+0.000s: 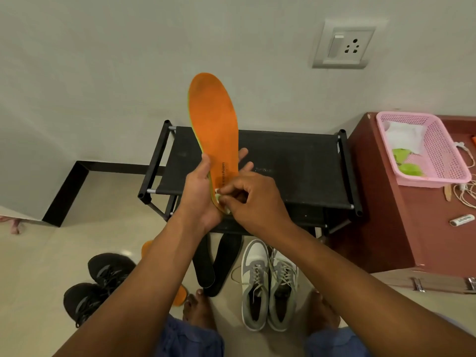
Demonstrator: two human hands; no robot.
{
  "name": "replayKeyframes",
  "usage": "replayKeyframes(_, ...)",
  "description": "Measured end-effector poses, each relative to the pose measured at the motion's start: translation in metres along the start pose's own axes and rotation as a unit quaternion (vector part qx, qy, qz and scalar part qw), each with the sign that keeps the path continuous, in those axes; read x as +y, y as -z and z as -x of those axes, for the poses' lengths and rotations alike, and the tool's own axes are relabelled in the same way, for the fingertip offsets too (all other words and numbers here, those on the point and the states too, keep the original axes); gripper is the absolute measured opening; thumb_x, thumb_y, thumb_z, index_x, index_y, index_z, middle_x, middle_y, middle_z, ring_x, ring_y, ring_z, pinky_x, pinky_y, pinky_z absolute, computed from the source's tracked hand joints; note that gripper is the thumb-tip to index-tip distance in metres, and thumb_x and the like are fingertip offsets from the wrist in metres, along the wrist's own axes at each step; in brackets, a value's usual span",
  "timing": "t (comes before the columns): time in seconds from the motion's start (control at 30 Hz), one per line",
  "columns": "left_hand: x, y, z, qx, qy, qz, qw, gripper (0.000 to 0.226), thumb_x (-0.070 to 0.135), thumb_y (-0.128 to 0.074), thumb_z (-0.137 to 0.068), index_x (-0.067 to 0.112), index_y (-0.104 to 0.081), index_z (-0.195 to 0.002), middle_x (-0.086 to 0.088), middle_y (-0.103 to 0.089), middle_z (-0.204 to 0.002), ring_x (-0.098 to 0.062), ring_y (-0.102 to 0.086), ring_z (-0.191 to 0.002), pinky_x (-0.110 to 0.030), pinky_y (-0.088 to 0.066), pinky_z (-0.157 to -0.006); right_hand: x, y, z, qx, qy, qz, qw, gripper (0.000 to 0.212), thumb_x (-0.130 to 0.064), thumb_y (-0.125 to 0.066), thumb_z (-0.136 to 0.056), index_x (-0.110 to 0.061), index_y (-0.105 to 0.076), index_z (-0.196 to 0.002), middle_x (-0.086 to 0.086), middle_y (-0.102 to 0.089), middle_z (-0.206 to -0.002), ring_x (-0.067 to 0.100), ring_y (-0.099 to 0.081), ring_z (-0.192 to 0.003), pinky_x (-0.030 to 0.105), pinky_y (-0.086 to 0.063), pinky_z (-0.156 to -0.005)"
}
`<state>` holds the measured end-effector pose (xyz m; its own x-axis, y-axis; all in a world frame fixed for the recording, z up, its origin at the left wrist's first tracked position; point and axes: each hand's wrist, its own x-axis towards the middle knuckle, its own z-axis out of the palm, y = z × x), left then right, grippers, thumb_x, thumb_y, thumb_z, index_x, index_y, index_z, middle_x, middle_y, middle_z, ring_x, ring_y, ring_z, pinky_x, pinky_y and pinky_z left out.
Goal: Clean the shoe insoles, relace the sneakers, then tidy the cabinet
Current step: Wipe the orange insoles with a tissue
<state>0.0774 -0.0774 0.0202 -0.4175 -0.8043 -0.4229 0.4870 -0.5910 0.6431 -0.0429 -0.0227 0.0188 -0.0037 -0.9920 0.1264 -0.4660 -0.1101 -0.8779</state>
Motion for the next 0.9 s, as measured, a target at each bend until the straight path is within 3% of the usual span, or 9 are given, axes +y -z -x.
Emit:
replayKeyframes(0.1, -0.007, -0.007, 0.004, -0.013, 0.031, -0.014, 0.999, 0.071, 0.062, -0.021, -0.106, 0.016, -0.066, -0.136, -0.007, -0.062, -0.144, -0.029, -0.057, -0.136, -0.051, -0.033, -0.122, 0.005, 0.003, -0.003, 0.076, 0.034, 0.055, 0.995, 0.007, -0.013, -0.08, -0.087, -0.016, -0.079, -0.093, -0.005, -0.07, -0.093, 0.005, -0.065, -0.084, 0.03, -0.059, -0.078)
replayKeyframes(0.27, -0.009, -0.014, 0.005, -0.018, 0.05, -0.043, 0.998, 0.068, 0.061, -0.023, -0.106, 0.015, -0.059, -0.142, -0.011, -0.061, -0.144, -0.031, -0.055, -0.138, -0.051, -0.033, -0.122, 0.011, 0.004, -0.006, 0.135, 0.056, 0.087, 0.985, 0.008, -0.016, -0.077, -0.09, -0.014, -0.079, -0.098, 0.001, -0.073, -0.097, 0.013, -0.068, -0.089, 0.038, -0.06, -0.081)
replayKeyframes(0.43, -0.002, -0.007, 0.004, -0.006, 0.032, -0.029, 0.999, 0.073, 0.061, -0.019, -0.106, 0.016, -0.069, -0.133, -0.007, -0.063, -0.142, -0.029, -0.056, -0.136, -0.051, -0.033, -0.121, 0.007, 0.005, -0.007, 0.042, 0.006, 0.014, 0.999, 0.013, -0.015, -0.08, -0.087, -0.019, -0.08, -0.099, -0.009, -0.073, -0.099, 0.002, -0.068, -0.09, 0.015, -0.054, -0.083)
replayKeyframes(0.57, 0.005, 0.002, -0.002, 0.021, -0.013, -0.005, 1.0, 0.066, 0.061, -0.016, -0.107, 0.02, -0.046, -0.15, -0.001, -0.061, -0.145, -0.027, -0.057, -0.135, -0.054, -0.034, -0.119, 0.001, 0.004, -0.005, -0.068, -0.024, -0.032, 0.997, 0.014, -0.015, -0.082, -0.085, -0.022, -0.08, -0.097, -0.011, -0.077, -0.097, 0.001, -0.071, -0.092, 0.027, -0.058, -0.09)
replayKeyframes(0.67, 0.004, 0.004, -0.004, 0.022, -0.021, 0.003, 1.0, 0.066, 0.062, -0.016, -0.106, 0.022, -0.047, -0.149, 0.0, -0.062, -0.145, -0.027, -0.058, -0.134, -0.052, -0.035, -0.118, -0.003, 0.006, -0.004, -0.082, -0.028, -0.025, 0.996, 0.011, -0.016, -0.083, -0.085, -0.022, -0.08, -0.095, -0.013, -0.075, -0.095, 0.0, -0.07, -0.089, 0.026, -0.058, -0.089)
replayKeyframes(0.83, -0.003, -0.004, 0.002, 0.013, 0.01, -0.015, 1.0, 0.073, 0.063, -0.018, -0.106, 0.022, -0.073, -0.127, -0.005, -0.068, -0.136, -0.028, -0.06, -0.132, -0.049, -0.04, -0.116, -0.003, 0.005, -0.003, -0.002, 0.014, 0.073, 0.997, 0.006, -0.016, -0.078, -0.089, -0.018, -0.079, -0.094, -0.014, -0.065, -0.09, 0.002, -0.063, -0.079, 0.014, -0.051, -0.076)
replayKeyframes(0.9, -0.009, -0.009, 0.005, 0.001, 0.026, -0.039, 0.999, 0.071, 0.063, -0.021, -0.106, 0.021, -0.076, -0.123, -0.009, -0.068, -0.136, -0.029, -0.06, -0.132, -0.049, -0.043, -0.113, 0.005, 0.006, -0.007, 0.058, 0.039, 0.126, 0.99, 0.002, -0.017, -0.074, -0.091, -0.018, -0.077, -0.09, -0.007, -0.065, -0.09, 0.005, -0.061, -0.08, 0.021, -0.054, -0.075)
